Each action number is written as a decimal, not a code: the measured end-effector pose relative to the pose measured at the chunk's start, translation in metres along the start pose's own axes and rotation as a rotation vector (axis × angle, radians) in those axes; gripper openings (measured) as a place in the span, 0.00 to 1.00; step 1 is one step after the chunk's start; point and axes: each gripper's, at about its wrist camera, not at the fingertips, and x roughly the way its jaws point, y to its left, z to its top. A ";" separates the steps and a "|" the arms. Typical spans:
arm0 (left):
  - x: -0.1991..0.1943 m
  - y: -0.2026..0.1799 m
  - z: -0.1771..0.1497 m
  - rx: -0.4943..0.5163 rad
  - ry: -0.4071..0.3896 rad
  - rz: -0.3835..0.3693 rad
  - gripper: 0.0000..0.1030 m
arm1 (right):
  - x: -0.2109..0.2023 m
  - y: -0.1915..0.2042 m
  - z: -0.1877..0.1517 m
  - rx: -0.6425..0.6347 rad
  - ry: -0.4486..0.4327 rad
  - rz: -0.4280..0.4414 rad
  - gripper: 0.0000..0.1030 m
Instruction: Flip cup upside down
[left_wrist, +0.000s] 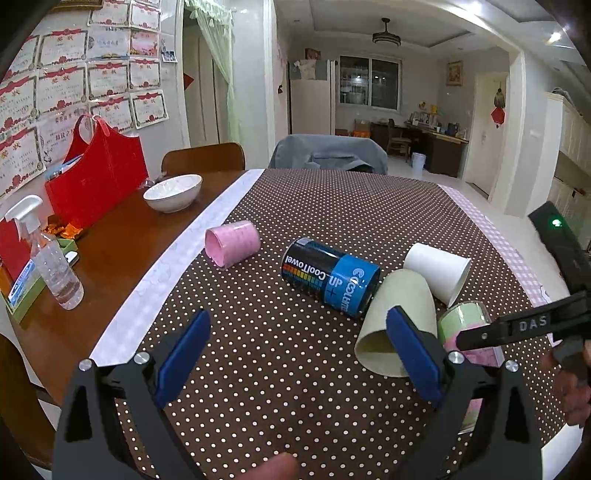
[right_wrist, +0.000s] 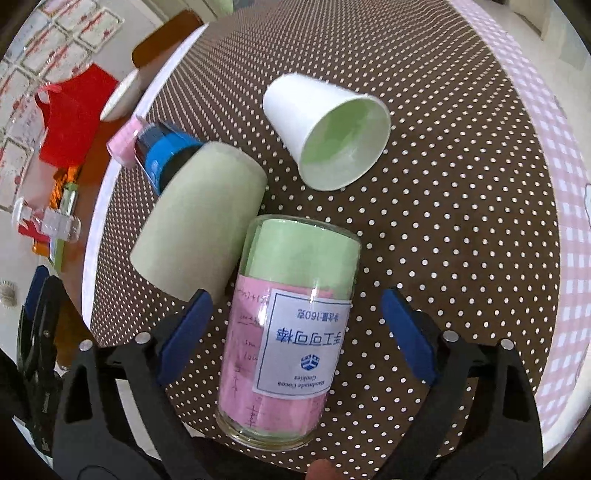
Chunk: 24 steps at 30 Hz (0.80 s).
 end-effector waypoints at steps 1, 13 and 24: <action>0.000 0.000 0.000 -0.002 0.001 -0.003 0.91 | 0.003 0.000 0.001 0.003 0.014 -0.003 0.82; -0.002 0.002 -0.005 -0.012 0.013 -0.018 0.91 | 0.017 -0.003 0.005 0.035 0.082 0.075 0.69; -0.010 -0.006 -0.005 0.005 0.004 -0.025 0.91 | -0.036 -0.025 -0.021 0.026 -0.161 0.176 0.68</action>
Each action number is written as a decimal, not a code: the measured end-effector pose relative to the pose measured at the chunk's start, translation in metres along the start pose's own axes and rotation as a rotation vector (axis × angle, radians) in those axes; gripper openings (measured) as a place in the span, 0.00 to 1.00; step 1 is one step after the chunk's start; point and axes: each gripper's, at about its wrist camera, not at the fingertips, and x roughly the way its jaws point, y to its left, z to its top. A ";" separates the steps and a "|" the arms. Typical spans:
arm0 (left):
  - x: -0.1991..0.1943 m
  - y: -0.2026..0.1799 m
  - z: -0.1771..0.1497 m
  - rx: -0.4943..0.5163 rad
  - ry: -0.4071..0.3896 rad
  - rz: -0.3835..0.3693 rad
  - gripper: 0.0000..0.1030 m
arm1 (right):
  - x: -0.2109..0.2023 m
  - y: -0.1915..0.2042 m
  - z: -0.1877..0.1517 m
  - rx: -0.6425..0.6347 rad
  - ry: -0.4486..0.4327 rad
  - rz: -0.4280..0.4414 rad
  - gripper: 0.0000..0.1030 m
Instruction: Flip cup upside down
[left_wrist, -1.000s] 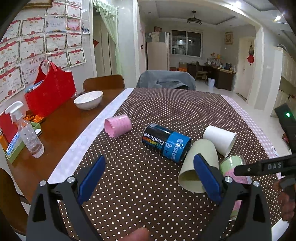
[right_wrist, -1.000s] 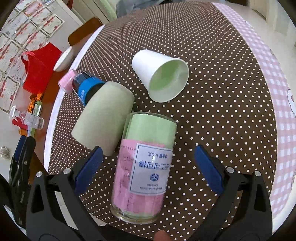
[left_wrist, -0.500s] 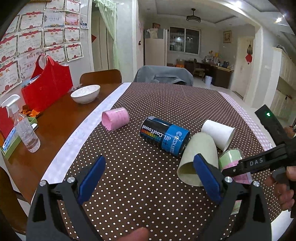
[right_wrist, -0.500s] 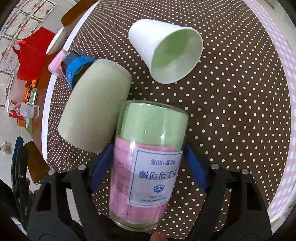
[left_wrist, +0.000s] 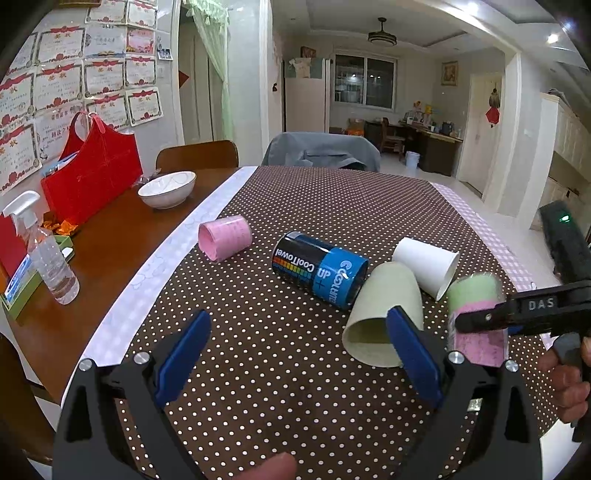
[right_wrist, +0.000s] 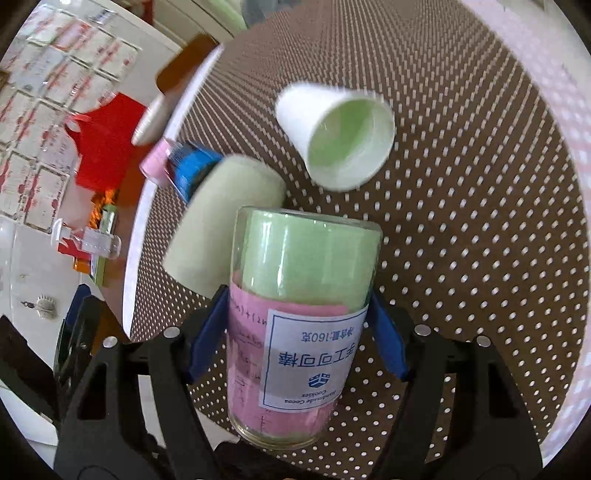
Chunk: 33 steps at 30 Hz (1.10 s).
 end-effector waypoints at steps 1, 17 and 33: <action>-0.001 -0.002 0.001 0.003 -0.001 0.000 0.91 | -0.007 0.000 -0.003 -0.012 -0.031 -0.002 0.68; -0.012 -0.019 0.006 -0.002 -0.027 0.012 0.91 | -0.027 0.055 -0.024 -0.339 -0.602 -0.240 0.69; -0.007 -0.022 0.003 -0.004 -0.009 0.020 0.91 | 0.012 0.058 -0.036 -0.381 -0.577 -0.363 0.69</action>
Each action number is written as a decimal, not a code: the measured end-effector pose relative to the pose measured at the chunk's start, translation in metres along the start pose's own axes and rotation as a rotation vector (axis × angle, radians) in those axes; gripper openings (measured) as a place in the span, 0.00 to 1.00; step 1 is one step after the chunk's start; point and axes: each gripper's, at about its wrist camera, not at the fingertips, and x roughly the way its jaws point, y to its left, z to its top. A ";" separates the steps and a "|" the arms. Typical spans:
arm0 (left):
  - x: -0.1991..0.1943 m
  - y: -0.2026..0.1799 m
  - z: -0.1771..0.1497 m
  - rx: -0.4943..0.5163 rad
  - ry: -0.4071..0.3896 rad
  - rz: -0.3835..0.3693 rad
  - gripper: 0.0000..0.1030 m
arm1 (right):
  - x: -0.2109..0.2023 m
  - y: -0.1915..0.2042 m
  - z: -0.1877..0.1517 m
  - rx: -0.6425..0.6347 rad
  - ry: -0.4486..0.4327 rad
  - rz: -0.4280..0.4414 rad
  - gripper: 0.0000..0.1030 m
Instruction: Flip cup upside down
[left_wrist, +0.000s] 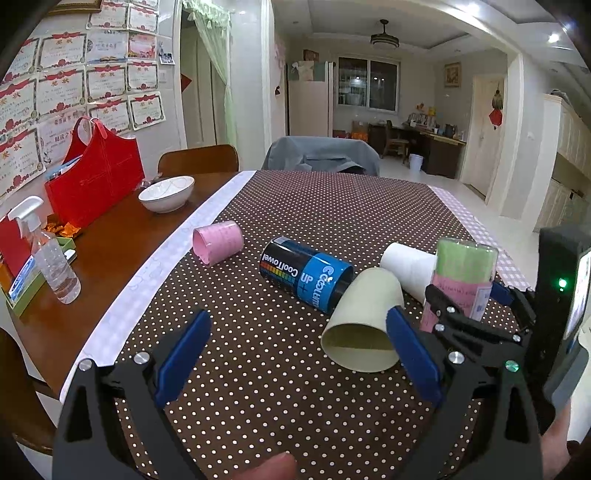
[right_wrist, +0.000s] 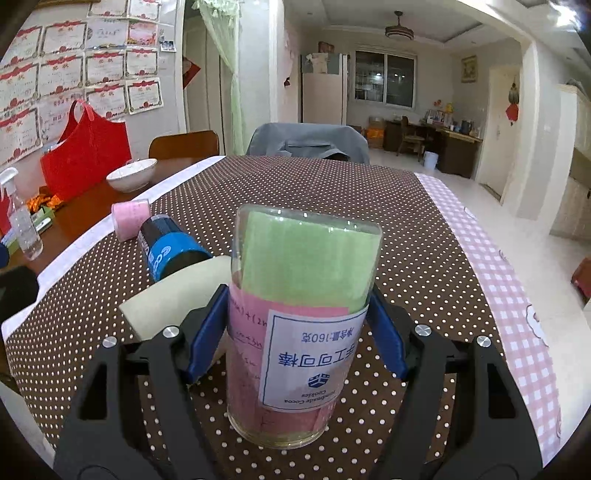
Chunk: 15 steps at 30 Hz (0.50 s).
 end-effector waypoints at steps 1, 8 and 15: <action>0.000 0.000 0.000 0.001 0.001 0.000 0.91 | -0.003 0.001 -0.001 -0.005 0.004 0.003 0.69; -0.001 -0.001 -0.002 -0.002 -0.001 -0.003 0.91 | -0.017 0.001 -0.009 0.004 0.028 0.018 0.69; -0.013 -0.004 -0.007 0.005 -0.016 -0.009 0.91 | -0.032 0.001 -0.012 0.029 0.026 0.060 0.94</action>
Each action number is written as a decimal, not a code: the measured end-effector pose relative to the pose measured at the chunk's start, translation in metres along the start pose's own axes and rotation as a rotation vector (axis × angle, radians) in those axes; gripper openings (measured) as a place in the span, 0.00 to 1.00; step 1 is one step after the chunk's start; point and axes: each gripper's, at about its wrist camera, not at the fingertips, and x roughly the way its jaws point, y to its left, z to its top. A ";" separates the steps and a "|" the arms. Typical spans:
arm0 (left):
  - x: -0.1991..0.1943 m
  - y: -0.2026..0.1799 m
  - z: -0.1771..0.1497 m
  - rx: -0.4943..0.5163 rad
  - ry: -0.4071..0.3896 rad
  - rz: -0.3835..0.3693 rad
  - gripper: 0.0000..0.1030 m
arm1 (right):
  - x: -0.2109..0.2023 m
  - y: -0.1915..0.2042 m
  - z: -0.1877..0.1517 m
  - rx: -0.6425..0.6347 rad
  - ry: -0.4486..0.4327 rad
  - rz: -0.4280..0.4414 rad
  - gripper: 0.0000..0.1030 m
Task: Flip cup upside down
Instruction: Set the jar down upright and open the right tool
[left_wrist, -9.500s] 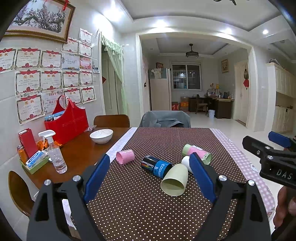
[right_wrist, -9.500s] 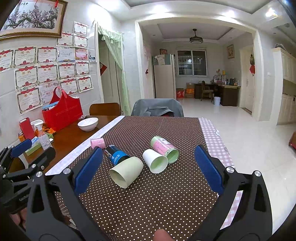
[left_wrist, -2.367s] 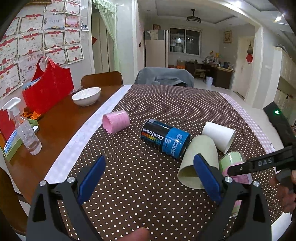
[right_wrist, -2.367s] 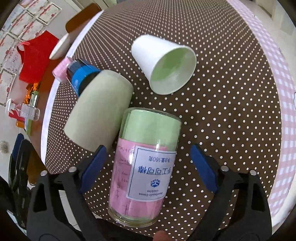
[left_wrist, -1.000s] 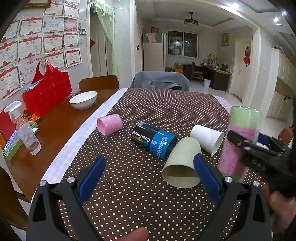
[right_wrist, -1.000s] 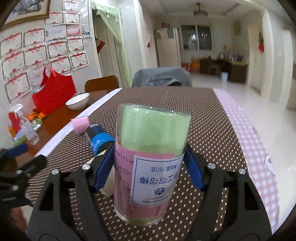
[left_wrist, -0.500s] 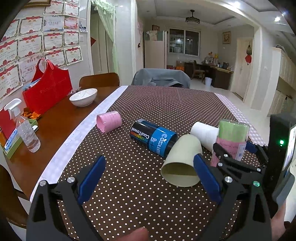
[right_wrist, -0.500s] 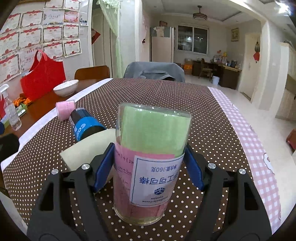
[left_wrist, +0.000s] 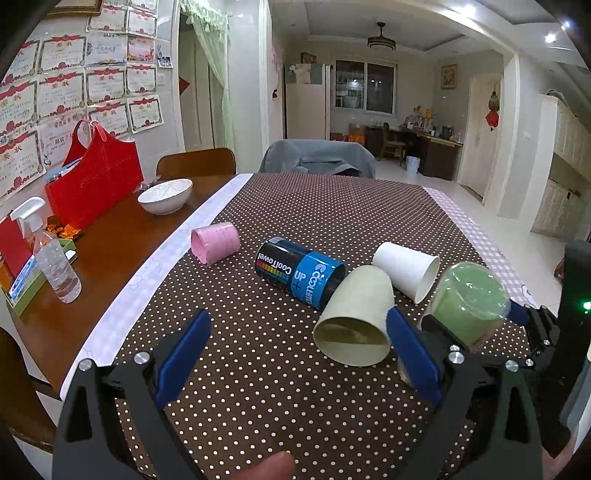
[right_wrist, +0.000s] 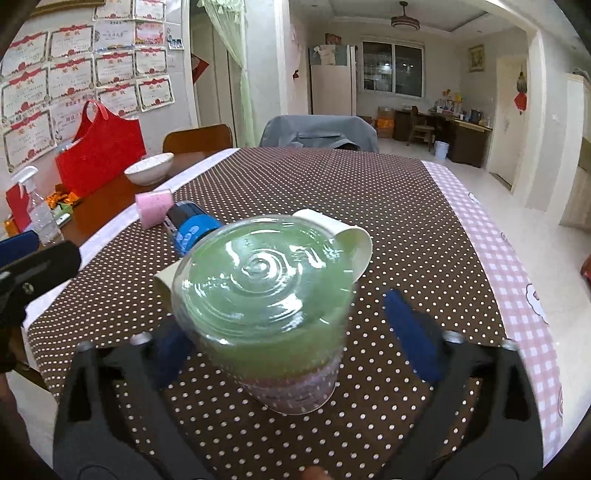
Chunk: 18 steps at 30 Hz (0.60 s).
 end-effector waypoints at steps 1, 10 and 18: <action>-0.003 -0.001 -0.001 0.001 -0.003 0.000 0.91 | -0.002 0.001 0.000 0.000 0.003 0.005 0.94; -0.025 -0.010 -0.010 0.013 -0.036 0.000 0.91 | -0.026 -0.005 0.003 0.033 -0.014 0.026 0.94; -0.048 -0.015 -0.010 0.014 -0.093 0.024 0.91 | -0.062 -0.012 0.012 0.037 -0.065 0.026 0.94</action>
